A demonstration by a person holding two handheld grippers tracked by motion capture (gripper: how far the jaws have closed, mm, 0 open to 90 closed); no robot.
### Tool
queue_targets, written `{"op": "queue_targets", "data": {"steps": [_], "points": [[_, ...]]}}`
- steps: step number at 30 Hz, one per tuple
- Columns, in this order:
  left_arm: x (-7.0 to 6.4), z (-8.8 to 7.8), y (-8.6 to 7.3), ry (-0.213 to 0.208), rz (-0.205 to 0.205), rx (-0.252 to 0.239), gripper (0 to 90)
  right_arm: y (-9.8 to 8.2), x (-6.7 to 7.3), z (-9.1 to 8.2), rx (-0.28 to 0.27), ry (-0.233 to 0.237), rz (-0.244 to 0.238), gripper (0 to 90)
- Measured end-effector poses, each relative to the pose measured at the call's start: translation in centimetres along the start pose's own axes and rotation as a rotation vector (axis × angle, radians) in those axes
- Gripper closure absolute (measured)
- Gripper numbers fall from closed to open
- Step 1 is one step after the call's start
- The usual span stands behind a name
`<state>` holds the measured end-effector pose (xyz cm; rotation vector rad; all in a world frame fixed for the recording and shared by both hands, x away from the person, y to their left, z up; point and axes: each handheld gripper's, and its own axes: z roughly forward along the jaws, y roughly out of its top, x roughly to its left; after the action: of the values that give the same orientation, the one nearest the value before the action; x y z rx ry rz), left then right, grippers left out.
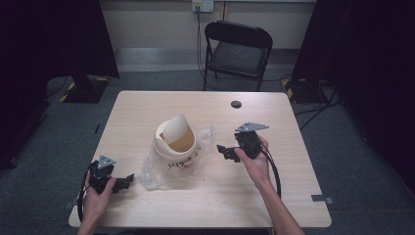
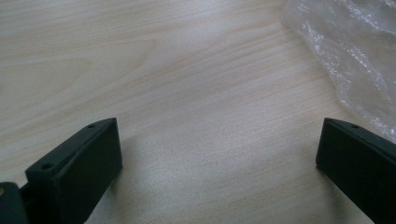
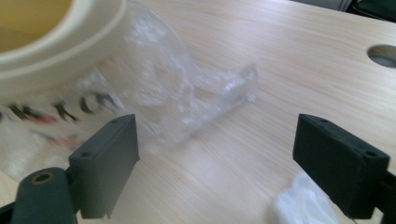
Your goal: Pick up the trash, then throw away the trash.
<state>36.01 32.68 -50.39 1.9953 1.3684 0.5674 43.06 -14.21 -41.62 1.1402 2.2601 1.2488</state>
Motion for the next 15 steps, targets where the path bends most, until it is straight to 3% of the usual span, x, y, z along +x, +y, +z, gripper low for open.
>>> {"op": "queue_targets", "data": {"steps": [4, 7, 15], "points": [[0.0, 0.0, 0.0, 0.002, -0.001, 0.001, 0.0, -2.0, -1.1, -0.3, 0.005, -0.029, 0.033, 13.7], [0.0, 0.0, 0.0, 0.002, -0.001, 0.001, 0.0, -2.5, -1.6, -0.3, 0.049, -0.097, -0.007, 13.7], [0.0, 0.0, 0.0, 0.003, 0.001, 0.001, 0.0, -4.2, -4.2, 0.1, 0.086, -0.141, 0.045, 13.8]]}}
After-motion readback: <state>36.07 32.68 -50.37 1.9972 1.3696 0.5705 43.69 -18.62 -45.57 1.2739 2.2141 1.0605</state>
